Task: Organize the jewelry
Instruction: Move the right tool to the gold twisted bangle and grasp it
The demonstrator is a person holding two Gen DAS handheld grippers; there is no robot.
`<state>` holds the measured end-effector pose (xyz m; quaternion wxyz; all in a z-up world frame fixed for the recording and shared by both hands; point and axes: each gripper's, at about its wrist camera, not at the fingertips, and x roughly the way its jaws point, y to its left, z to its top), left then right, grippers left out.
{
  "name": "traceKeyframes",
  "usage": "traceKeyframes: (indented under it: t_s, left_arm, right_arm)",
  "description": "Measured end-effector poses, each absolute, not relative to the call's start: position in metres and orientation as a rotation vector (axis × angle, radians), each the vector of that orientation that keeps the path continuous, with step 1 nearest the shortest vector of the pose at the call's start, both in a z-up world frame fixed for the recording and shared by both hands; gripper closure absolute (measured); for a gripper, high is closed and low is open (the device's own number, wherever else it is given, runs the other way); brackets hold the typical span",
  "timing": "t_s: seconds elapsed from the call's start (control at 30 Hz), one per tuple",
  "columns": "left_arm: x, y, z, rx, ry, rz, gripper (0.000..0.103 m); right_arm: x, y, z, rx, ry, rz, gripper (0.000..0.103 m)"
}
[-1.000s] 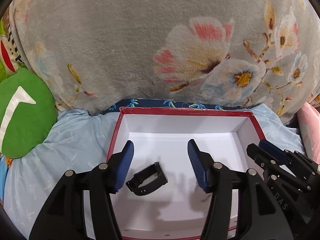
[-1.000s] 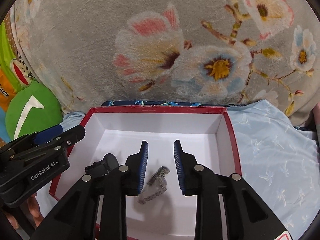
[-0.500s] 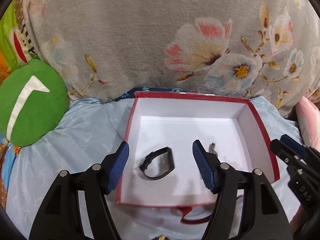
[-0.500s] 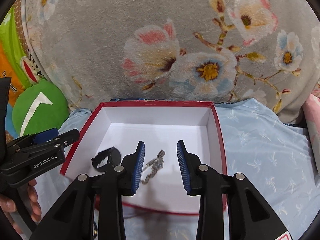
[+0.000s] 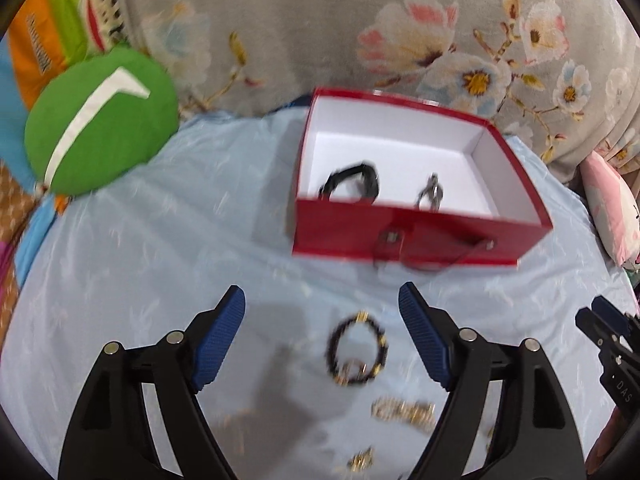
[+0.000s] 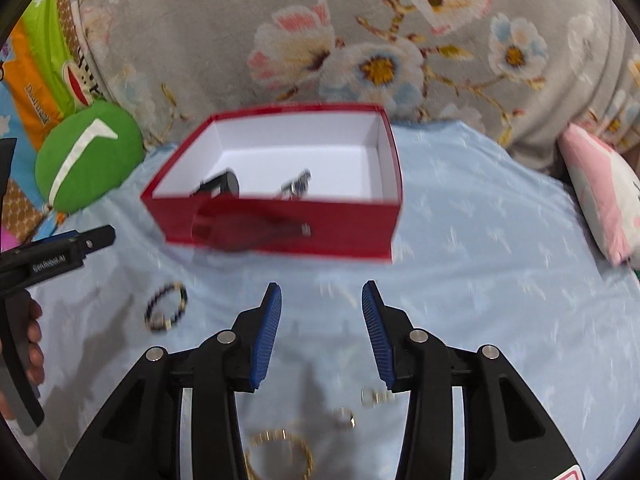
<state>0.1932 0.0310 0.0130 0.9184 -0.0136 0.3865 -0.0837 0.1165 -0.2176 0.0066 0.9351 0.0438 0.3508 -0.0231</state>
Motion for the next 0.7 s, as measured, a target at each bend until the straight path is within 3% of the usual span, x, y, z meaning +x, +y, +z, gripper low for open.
traceKeyframes:
  t_s: [0.27, 0.57, 0.7]
  left_arm:
    - [0.145, 0.046, -0.025, -0.037, 0.866, -0.118, 0.026]
    - [0.125, 0.043, -0.041, -0.069, 0.909, -0.133, 0.026]
    - [0.121, 0.041, -0.043, -0.077, 0.915, -0.137, 0.026]
  right_arm:
    - [0.065, -0.215, -0.051, 0.152, 0.854, -0.031, 0.062]
    - [0.06, -0.208, -0.078, 0.171, 0.902, -0.044, 0.065]
    - [0.058, -0.204, -0.083, 0.156, 0.913, -0.04, 0.074]
